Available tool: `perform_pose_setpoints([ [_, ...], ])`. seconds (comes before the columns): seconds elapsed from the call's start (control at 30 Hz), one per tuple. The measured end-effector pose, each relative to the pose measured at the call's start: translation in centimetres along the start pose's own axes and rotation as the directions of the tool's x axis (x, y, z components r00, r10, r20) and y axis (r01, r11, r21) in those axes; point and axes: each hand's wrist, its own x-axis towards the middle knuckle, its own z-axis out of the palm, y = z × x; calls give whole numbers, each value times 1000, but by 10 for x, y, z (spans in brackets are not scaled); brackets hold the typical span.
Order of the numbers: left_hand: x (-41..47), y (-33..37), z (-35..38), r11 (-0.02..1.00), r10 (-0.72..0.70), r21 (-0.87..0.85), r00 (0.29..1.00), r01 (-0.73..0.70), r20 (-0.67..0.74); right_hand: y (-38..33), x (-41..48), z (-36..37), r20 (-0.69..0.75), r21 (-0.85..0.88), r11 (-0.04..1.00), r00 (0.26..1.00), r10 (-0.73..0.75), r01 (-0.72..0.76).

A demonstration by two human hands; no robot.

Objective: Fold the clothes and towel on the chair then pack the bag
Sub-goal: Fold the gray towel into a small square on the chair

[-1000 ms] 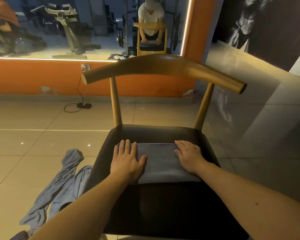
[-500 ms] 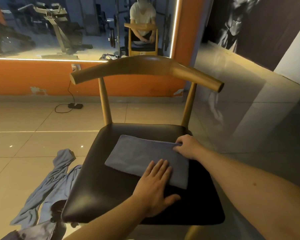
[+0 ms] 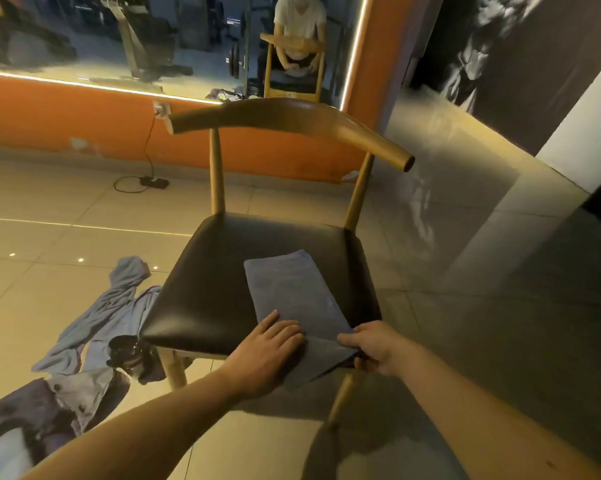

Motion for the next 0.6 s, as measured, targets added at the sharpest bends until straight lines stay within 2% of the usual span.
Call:
perform_pose_setpoints([
  [0.17, -33, 19, -16, 984, 48, -178, 993, -29, 105, 39, -30, 7, 36, -49, 998, 999, -34, 36],
  [0.3, -46, 30, -32, 920, -58, -377, 988, 108, 141, 54, -47, 5, 57, -71, 993, 995, -87, 91],
  [0.4, -46, 36, -47, 796, -198, -545, 964, 264, 178, 58, -49, -1, 4, -63, 981, 983, -183, 183],
  [0.47, -43, 37, -52, 669, -282, -659, 938, 344, 204, 63, -49, -6, -1, -242, 908, 936, -353, 342],
  [0.53, -40, 35, -53, 572, -345, -732, 918, 370, 195, 63, -49, -5, 71, -426, 761, 856, -512, 490],
  [0.6, -36, 32, -51, 488, -392, -783, 898, 386, 198, 57, -45, -1, 149, -503, 637, 784, -602, 585],
])
